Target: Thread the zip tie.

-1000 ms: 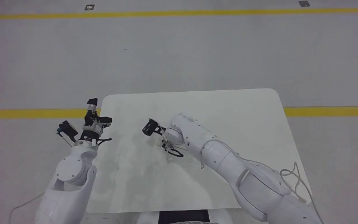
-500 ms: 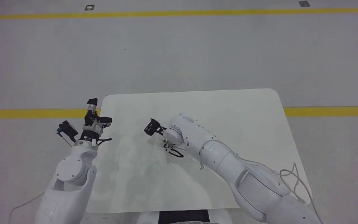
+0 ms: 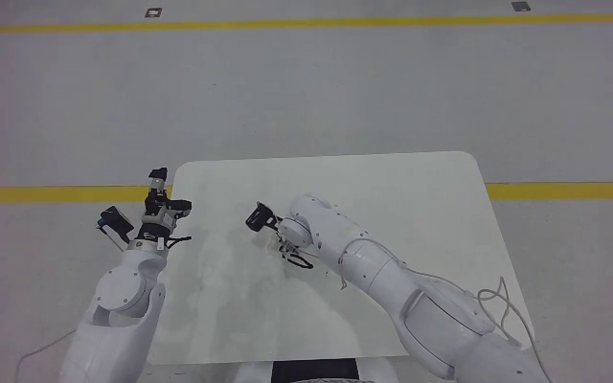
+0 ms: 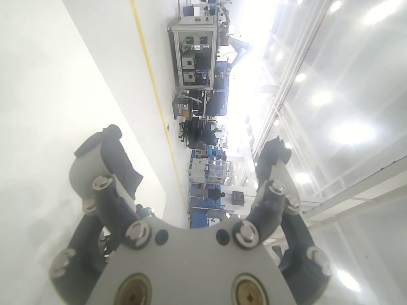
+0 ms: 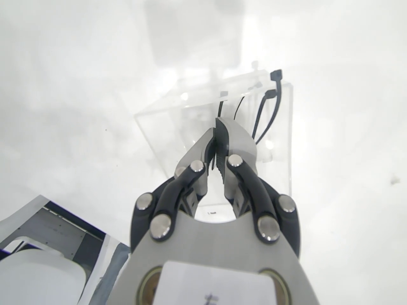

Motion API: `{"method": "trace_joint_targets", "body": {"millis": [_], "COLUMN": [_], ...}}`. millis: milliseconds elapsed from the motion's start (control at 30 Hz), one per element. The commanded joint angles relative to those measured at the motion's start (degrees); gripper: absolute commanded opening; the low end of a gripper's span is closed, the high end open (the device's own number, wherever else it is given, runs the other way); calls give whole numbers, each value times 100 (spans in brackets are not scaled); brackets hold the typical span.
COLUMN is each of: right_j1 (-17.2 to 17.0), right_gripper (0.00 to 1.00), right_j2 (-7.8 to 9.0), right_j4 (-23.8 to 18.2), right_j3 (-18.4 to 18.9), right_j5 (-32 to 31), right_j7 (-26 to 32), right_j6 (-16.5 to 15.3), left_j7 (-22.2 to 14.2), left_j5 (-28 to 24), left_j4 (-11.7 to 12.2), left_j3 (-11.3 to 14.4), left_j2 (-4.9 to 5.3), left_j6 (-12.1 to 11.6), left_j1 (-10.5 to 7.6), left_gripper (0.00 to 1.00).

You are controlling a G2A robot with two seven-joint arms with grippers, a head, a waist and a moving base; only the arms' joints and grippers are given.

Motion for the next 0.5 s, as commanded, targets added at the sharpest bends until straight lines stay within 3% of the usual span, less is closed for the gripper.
{"method": "trace_joint_targets", "body": {"millis": [0,400,467], "right_j1": [-11,-225,-269], "right_gripper": [0,0,11], "right_j2": [17,216,238], "right_j4": [-63,-587,-644], "right_j3": [34,317,328], "right_j5": [-17,-199,-271], "right_j7": [36,277,315], "right_j6": [5,32,71], "left_j7": [0,0,0], "left_j5": [0,0,0], "left_j4": [0,0,0], "left_j3": [0,0,0], "left_j2": [0,0,0], "left_j6": [0,0,0], "left_j1": [0,0,0], "left_gripper": [100,100,100]}}
